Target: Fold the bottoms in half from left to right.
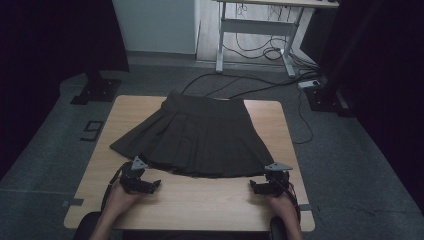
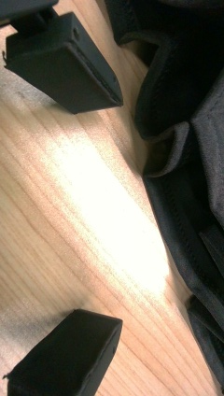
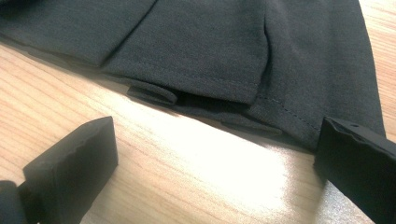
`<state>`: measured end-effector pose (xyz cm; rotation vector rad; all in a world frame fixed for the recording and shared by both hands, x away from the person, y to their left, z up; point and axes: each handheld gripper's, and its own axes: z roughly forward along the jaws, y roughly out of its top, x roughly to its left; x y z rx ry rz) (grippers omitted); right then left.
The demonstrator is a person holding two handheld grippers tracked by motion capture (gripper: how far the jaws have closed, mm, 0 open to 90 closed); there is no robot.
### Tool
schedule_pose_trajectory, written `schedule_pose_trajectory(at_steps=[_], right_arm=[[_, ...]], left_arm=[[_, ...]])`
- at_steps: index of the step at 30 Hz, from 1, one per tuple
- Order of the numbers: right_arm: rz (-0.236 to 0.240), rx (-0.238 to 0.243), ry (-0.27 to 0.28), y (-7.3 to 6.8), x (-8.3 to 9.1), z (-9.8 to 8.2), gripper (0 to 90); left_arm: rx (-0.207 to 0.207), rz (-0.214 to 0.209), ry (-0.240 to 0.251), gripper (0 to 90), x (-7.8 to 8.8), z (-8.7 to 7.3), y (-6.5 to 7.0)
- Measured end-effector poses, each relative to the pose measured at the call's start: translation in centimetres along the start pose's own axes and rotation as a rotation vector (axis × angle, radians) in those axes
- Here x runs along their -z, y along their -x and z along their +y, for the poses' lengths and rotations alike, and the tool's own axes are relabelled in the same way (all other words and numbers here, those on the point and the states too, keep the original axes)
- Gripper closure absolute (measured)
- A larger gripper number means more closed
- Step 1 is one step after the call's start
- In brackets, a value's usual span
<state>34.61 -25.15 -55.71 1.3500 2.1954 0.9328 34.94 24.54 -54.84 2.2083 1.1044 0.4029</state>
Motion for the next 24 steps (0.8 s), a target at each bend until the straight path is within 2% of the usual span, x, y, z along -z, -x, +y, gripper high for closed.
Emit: schedule_pose_trajectory(at_steps=[14,19,22,24], right_arm=[[0.006,0.004,-0.003,0.1,0.0,0.0,0.0],[0.006,0.000,-0.020,0.0,0.1,0.2,0.0],[0.008,-0.003,-0.031,0.0,0.3,0.3,2.5],[0.013,-0.014,-0.015,0.0,0.7,0.6,4.3]], left_arm=[[-0.002,-0.003,-0.002,0.4,0.0,0.0,0.0],[0.001,0.001,-0.010,4.8,0.3,0.2,-0.1],[-0.004,-0.009,-0.022,14.0,0.7,0.4,-0.2],[-0.003,-0.008,0.000,15.3,1.2,0.7,-0.4]])
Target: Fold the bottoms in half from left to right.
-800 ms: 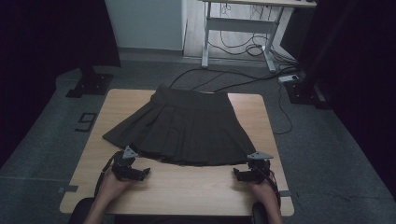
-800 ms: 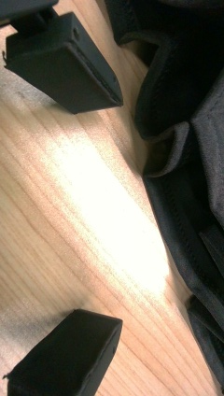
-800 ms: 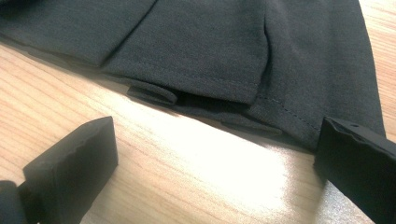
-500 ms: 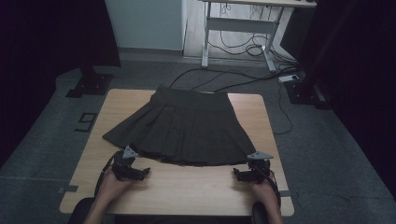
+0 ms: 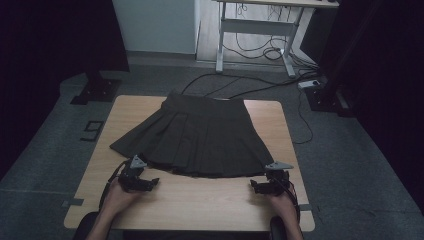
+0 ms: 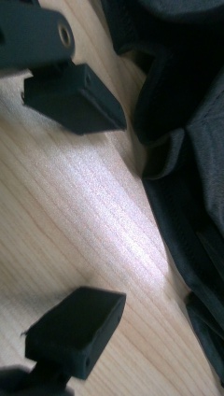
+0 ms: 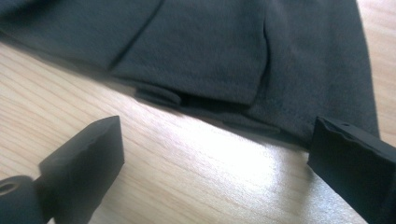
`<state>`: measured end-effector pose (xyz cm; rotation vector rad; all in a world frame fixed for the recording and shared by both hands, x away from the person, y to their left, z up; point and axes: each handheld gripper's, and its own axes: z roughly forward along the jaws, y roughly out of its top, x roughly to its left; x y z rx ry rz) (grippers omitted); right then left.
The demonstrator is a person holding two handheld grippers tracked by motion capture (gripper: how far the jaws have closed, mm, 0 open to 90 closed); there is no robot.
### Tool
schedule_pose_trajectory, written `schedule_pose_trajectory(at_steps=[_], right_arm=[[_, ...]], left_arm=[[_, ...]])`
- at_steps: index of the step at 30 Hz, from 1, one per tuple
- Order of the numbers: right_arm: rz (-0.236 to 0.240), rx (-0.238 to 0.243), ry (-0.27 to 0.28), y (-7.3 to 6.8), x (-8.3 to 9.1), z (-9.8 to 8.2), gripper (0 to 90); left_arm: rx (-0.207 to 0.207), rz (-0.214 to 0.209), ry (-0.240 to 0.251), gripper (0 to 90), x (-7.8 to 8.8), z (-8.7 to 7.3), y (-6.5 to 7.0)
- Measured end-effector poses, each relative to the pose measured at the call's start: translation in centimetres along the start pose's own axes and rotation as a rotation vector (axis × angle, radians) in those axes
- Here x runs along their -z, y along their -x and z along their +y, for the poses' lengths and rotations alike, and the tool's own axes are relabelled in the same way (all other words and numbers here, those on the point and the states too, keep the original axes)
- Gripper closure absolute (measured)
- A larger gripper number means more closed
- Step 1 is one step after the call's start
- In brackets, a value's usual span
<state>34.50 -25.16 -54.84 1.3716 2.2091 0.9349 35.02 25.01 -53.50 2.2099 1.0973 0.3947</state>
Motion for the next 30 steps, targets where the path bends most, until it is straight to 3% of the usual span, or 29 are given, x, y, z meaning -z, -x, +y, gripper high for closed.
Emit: schedule_pose_trajectory(at_steps=[4,5,6,9,12,17,21,24,30], right_arm=[[-0.004,0.005,0.026,-0.3,0.7,0.5,7.8],[0.006,0.000,0.043,-0.4,1.0,0.9,12.4],[0.011,-0.001,0.047,-0.5,1.1,1.0,13.4],[0.032,-0.007,0.046,-0.7,1.0,1.5,19.0],[0.047,-0.004,0.027,-1.1,0.6,2.1,26.7],[0.054,-0.001,0.000,-1.7,-0.4,3.2,39.6],[0.049,0.009,-0.036,-1.8,-1.4,3.4,42.7],[0.041,0.013,-0.045,-1.7,-1.7,3.3,45.1],[0.006,0.023,-0.046,-1.0,-1.8,3.3,49.0]], left_arm=[[-0.002,0.014,0.057,22.2,1.1,0.8,-0.7],[0.010,0.034,0.088,24.1,1.8,1.4,-1.7],[0.017,0.046,0.089,25.4,1.8,1.6,-2.0],[0.014,0.143,0.049,31.8,1.7,2.2,-3.3],[0.046,0.170,0.046,36.5,1.1,2.8,-5.0],[0.099,0.175,0.048,47.4,0.0,3.2,-6.8],[0.114,0.168,0.025,47.6,-1.2,2.8,-7.3],[0.094,0.161,-0.005,47.6,-2.0,2.5,-7.1],[0.081,0.125,-0.005,51.5,-2.2,2.5,-5.6]])
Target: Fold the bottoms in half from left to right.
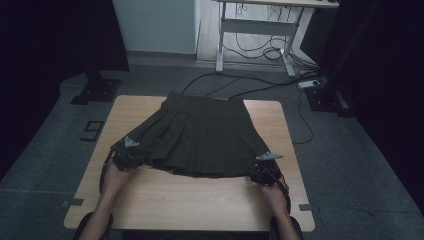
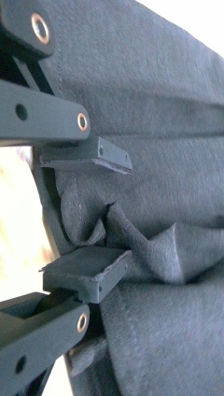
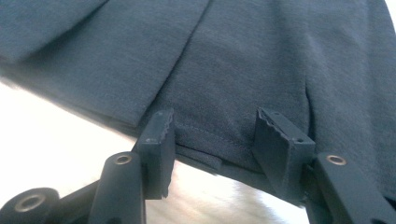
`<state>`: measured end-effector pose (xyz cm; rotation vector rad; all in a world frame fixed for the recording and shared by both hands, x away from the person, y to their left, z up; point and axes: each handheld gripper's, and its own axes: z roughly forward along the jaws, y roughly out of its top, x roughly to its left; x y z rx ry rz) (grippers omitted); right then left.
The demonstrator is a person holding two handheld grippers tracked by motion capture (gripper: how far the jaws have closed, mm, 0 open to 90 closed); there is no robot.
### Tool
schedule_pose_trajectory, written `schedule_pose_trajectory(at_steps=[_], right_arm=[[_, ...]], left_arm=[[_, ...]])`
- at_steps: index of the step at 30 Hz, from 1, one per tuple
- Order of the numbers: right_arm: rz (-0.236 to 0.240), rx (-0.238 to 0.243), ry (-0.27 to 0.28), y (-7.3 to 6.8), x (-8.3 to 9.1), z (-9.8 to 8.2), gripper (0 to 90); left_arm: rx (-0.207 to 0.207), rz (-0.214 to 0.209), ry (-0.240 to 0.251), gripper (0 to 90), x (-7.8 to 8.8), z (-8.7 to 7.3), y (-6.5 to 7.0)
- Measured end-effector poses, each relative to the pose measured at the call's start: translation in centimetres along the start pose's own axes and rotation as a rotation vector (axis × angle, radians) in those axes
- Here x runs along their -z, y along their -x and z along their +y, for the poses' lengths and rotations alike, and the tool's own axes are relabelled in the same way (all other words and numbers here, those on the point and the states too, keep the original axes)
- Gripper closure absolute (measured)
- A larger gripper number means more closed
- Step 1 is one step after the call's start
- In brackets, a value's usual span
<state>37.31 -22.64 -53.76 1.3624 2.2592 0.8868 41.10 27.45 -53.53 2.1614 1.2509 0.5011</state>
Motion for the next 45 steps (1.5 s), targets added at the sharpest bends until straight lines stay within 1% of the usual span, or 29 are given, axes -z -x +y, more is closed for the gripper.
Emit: schedule_pose_trajectory(at_steps=[1,7,11,12,13,18,19,20,22,23,24,25,26,27,28,29,30,32,33,34,35,36,37,38,39,40,41,42,45], right_arm=[[-0.006,-0.004,0.000,0.2,0.0,0.0,49.1],[-0.030,-0.031,0.001,1.7,-0.3,0.3,49.5],[-0.053,-0.054,0.002,3.3,-0.7,0.8,49.6],[-0.053,-0.054,0.002,3.3,-0.7,0.8,49.6],[-0.065,-0.061,0.002,3.9,-0.9,1.0,49.5],[-0.113,-0.066,-0.008,5.7,-1.5,1.6,49.4],[-0.122,-0.071,-0.009,6.0,-1.6,1.8,49.4],[-0.129,-0.077,-0.009,6.4,-1.7,1.9,49.4],[-0.133,-0.082,-0.009,6.7,-1.9,2.1,49.4],[-0.141,-0.089,-0.011,7.2,-2.1,2.3,49.4],[-0.142,-0.090,-0.010,7.3,-2.1,2.4,49.4],[-0.141,-0.091,-0.011,7.4,-2.2,2.4,49.3],[-0.138,-0.090,-0.009,7.4,-2.2,2.4,49.2],[-0.139,-0.083,-0.003,7.4,-2.2,2.3,48.8],[-0.139,-0.083,-0.003,7.4,-2.2,2.3,48.8],[-0.131,-0.069,0.022,7.4,-2.1,1.9,44.7],[-0.131,-0.069,0.022,7.4,-2.1,1.9,44.7],[-0.122,-0.060,0.004,7.4,-1.6,1.5,30.3],[-0.122,-0.060,0.004,7.4,-1.6,1.5,30.3],[-0.117,-0.062,-0.018,7.4,-1.1,1.5,25.4],[-0.117,-0.062,-0.018,7.4,-1.1,1.5,25.4],[-0.100,-0.060,-0.006,7.3,-0.4,1.6,24.1],[-0.100,-0.060,-0.006,7.3,-0.4,1.6,24.1],[-0.103,-0.056,-0.002,7.2,-0.2,1.8,22.4],[-0.096,-0.046,0.019,6.8,0.3,2.5,21.0],[-0.096,-0.046,0.019,6.8,0.3,2.5,21.0],[-0.077,-0.040,0.035,6.3,0.4,3.5,19.5],[-0.077,-0.040,0.035,6.3,0.4,3.5,19.5],[-0.042,-0.020,0.037,5.3,-0.1,5.0,17.9]], left_arm=[[-0.006,-0.028,-0.002,52.8,0.1,-0.1,0.4],[-0.038,-0.059,-0.012,52.8,0.3,-0.2,2.3],[-0.064,-0.085,-0.022,53.2,0.5,-0.2,4.6],[-0.064,-0.085,-0.022,53.3,0.5,-0.2,4.6],[-0.074,-0.097,-0.022,53.4,0.6,-0.2,5.6],[-0.097,-0.135,-0.009,52.6,0.5,-0.2,8.7],[-0.097,-0.135,-0.009,52.6,0.5,-0.2,8.7],[-0.111,-0.149,0.000,52.5,0.3,-0.1,9.8],[-0.115,-0.153,0.004,52.2,0.2,0.0,10.1],[-0.118,-0.171,0.006,50.6,0.1,0.1,10.5],[-0.131,-0.190,0.005,43.2,0.0,0.1,10.6],[-0.166,-0.195,-0.002,37.0,-0.1,0.1,10.9],[-0.166,-0.195,-0.002,33.8,-0.1,0.1,10.9],[-0.219,-0.223,-0.032,30.5,0.0,0.3,10.9],[-0.219,-0.223,-0.032,28.2,0.0,0.3,10.9],[-0.189,-0.261,-0.034,28.1,0.6,0.6,10.2],[-0.189,-0.261,-0.034,27.9,0.6,0.6,10.2],[-0.114,-0.317,0.023,27.8,2.4,1.4,8.4],[-0.114,-0.317,0.023,27.9,2.4,1.4,8.4],[-0.091,-0.322,0.063,27.9,3.6,1.9,7.3],[-0.091,-0.322,0.063,27.9,3.6,1.9,7.3],[-0.068,-0.311,0.085,27.9,4.6,2.5,6.1],[-0.068,-0.311,0.085,27.8,4.6,2.5,6.1],[-0.060,-0.278,0.086,27.8,5.0,2.8,5.5],[-0.053,-0.223,0.087,27.3,5.1,3.4,4.6],[-0.053,-0.223,0.087,27.4,5.1,3.4,4.6],[-0.055,-0.167,0.086,27.4,4.4,4.3,3.4],[-0.055,-0.167,0.086,27.8,4.4,4.3,3.4],[-0.044,-0.116,0.078,30.0,2.8,5.5,2.1]])
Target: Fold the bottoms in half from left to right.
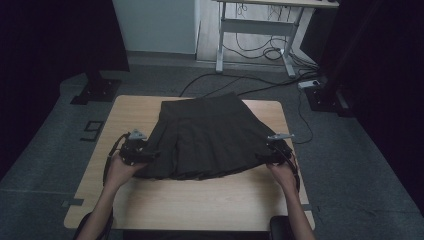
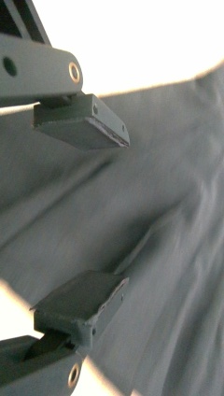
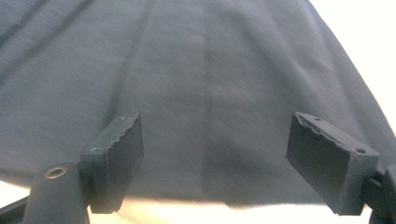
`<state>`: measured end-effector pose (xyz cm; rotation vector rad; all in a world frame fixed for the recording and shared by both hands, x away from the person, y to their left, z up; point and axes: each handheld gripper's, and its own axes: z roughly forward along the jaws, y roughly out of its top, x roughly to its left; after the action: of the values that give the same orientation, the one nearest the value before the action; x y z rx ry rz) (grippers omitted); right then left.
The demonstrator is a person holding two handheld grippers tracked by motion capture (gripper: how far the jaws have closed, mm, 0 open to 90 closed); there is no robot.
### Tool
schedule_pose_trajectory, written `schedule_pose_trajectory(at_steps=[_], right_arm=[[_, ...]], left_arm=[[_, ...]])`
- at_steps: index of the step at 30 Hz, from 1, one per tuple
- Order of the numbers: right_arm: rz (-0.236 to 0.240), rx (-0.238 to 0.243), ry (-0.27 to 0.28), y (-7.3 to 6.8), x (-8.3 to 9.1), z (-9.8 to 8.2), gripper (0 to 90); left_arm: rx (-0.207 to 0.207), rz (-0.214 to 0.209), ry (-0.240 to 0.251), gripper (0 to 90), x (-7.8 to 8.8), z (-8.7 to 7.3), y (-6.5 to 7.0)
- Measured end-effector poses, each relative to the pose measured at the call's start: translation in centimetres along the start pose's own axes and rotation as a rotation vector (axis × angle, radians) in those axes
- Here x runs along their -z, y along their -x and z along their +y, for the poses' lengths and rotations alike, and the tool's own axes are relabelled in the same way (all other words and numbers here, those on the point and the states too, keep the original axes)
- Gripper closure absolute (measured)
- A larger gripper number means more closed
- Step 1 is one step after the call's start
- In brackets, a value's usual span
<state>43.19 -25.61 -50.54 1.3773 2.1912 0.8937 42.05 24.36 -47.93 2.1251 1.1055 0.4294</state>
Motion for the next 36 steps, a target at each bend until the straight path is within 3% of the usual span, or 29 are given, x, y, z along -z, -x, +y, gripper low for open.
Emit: schedule_pose_trajectory(at_steps=[3,4,5,6,7,9,12,15,16,19,22,28,36], right_arm=[[0.041,0.004,-0.013,-1.1,-1.6,1.7,17.7],[0.041,0.004,-0.013,-1.1,-1.6,1.7,17.7],[0.043,0.006,-0.021,-1.2,-2.1,2.1,18.7],[0.043,0.007,-0.037,-1.5,-3.1,2.7,21.9],[0.043,0.007,-0.037,-1.5,-3.1,2.7,21.9],[0.038,-0.002,-0.054,-1.8,-4.4,3.2,28.0],[0.031,0.011,-0.093,-1.9,-5.6,3.3,34.8],[0.034,0.027,-0.136,-2.0,-6.2,3.0,40.4],[0.049,-0.008,-0.114,-1.7,-6.4,2.7,42.5],[0.044,-0.024,-0.088,-1.6,-6.3,2.3,44.3],[0.040,-0.021,-0.095,-1.9,-5.9,2.0,44.3],[0.047,-0.020,-0.086,-2.3,-5.1,1.0,44.4],[0.059,-0.011,-0.073,-2.6,-3.6,-0.7,44.4]], left_arm=[[-0.013,0.017,-0.031,39.8,-2.8,1.0,-1.2],[-0.013,0.017,-0.031,44.1,-2.8,1.0,-1.2],[-0.016,0.028,-0.041,44.1,-3.5,1.2,-1.4],[-0.012,0.065,-0.060,48.7,-4.8,1.3,-1.7],[-0.012,0.065,-0.060,52.5,-4.8,1.3,-1.7],[0.022,0.096,-0.085,57.6,-6.7,1.3,-2.4],[0.033,0.109,-0.112,67.0,-7.8,0.8,-2.6],[0.031,0.106,-0.096,73.4,-7.9,0.4,-2.6],[0.028,0.100,-0.090,75.0,-7.8,0.2,-2.5],[0.020,0.091,-0.090,77.0,-7.5,-0.1,-2.3],[0.031,0.072,-0.085,76.7,-7.0,-0.7,-2.0],[0.012,0.083,-0.091,73.9,-6.0,-1.6,-0.8],[0.021,0.034,-0.087,70.3,-4.3,-3.5,1.0]])
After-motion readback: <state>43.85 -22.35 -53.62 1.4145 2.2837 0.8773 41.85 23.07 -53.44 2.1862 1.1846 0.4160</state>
